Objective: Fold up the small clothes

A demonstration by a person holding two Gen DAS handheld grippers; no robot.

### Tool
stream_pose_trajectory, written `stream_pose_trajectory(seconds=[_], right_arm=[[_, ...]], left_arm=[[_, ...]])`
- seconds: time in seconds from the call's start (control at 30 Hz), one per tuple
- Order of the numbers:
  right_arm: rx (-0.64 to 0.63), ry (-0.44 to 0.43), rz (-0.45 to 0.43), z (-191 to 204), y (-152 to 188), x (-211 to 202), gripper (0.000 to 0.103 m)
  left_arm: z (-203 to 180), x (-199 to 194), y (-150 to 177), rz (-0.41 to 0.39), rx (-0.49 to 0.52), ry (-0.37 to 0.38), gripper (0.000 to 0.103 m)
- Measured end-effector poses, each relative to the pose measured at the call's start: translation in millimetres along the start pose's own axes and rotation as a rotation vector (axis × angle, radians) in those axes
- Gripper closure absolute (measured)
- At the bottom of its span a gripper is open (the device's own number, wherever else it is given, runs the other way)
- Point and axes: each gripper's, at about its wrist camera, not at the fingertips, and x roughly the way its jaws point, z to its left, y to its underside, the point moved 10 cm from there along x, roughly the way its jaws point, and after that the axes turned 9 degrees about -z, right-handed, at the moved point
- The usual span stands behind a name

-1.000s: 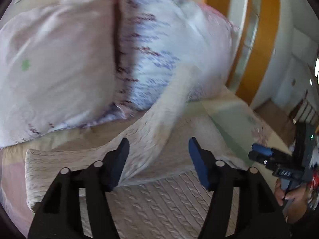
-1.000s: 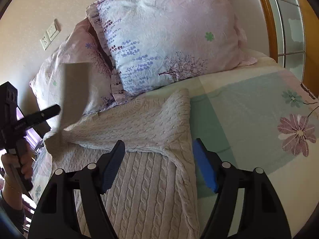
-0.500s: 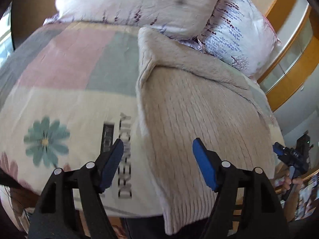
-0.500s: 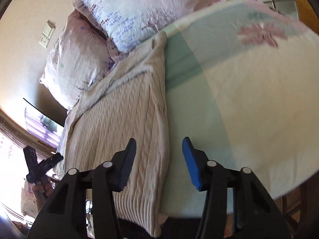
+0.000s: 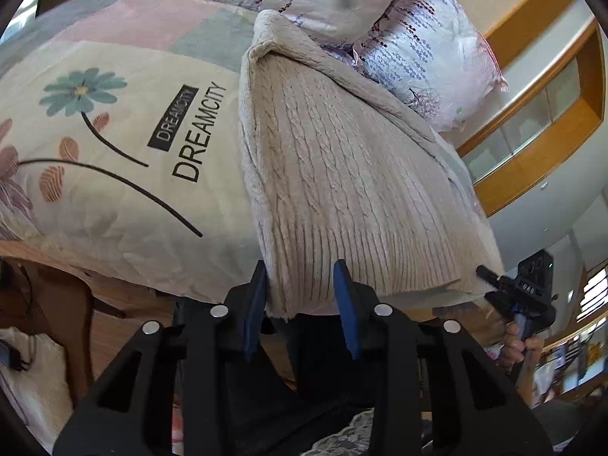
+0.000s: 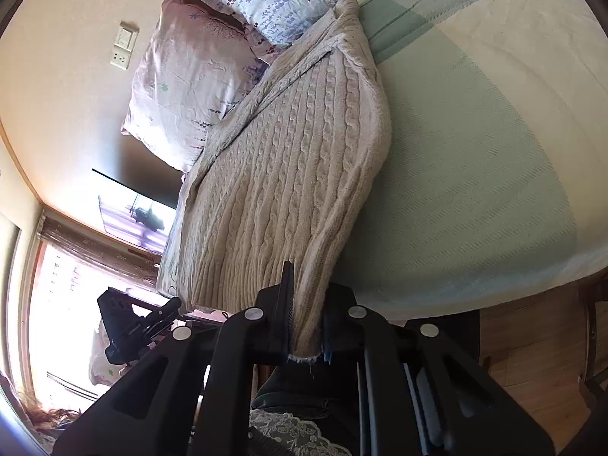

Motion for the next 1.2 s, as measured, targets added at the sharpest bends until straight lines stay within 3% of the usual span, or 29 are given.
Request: stream_pose_trajectory(seconds=[0.17, 0.23, 0.3, 0.43, 0.53, 0.63, 0.7, 0.77, 0.83, 0.87, 0.9, 0.97, 1.0, 1.07, 1.2], right_arm=[[-0.015, 0.003, -0.002, -1, 1, 1, 0.095], [-0.021, -0.013, -0.008, 2, -2, 0, 0.095], [0.008, -0.095, -0.032, 17, -17, -5, 0.096], [0.004, -0.265, -0.154, 64, -84, -14, 0.096], [0.031, -0.369, -0.246, 93, -149, -3, 0.096], [0.053, -0.359, -0.319, 99, -214, 34, 0.096], [0.096, -0.329, -0.342, 91, -248, 64, 0.096], [0.141, -0.245, -0.394, 70, -283, 99, 0.096], [0.148, -0.090, -0.387, 40, -302, 131, 0.091], [0.166, -0.024, -0.369, 23, -306, 146, 0.082], [0.196, 0.016, -0.339, 9, -307, 157, 0.059], [0.234, -0.043, -0.353, 0, -307, 153, 0.031], [0.205, -0.068, -0.397, 1, -310, 144, 0.017], [0.115, -0.049, -0.492, 1, -313, 123, 0.007], [0.080, -0.078, -0.480, 5, -316, 117, 0.007]], left_arm=[[3, 11, 6, 0.032, -0.036, 0.015, 0.094], [0, 10, 6, 0.041, -0.050, 0.042, 0.096], [-12, 2, -10, 0.025, -0.035, 0.097, 0.096], [-35, -27, -111, -0.144, 0.052, 0.147, 0.096], [-38, -24, -203, -0.290, 0.137, 0.083, 0.096], [-33, 15, -282, -0.343, 0.160, 0.014, 0.096], [-25, 49, -317, -0.336, 0.159, -0.028, 0.096], [-10, 101, -343, -0.286, 0.138, -0.073, 0.096], [16, 146, -349, -0.211, 0.101, -0.135, 0.091], [28, 162, -346, -0.167, 0.070, -0.157, 0.084], [39, 169, -341, -0.143, 0.028, -0.164, 0.077], [49, 159, -342, -0.187, -0.023, -0.118, 0.037], [54, 148, -344, -0.218, -0.029, -0.105, 0.031], [63, 134, -340, -0.216, -0.047, -0.059, 0.027], [73, 142, -318, -0.091, -0.110, 0.031, 0.027]])
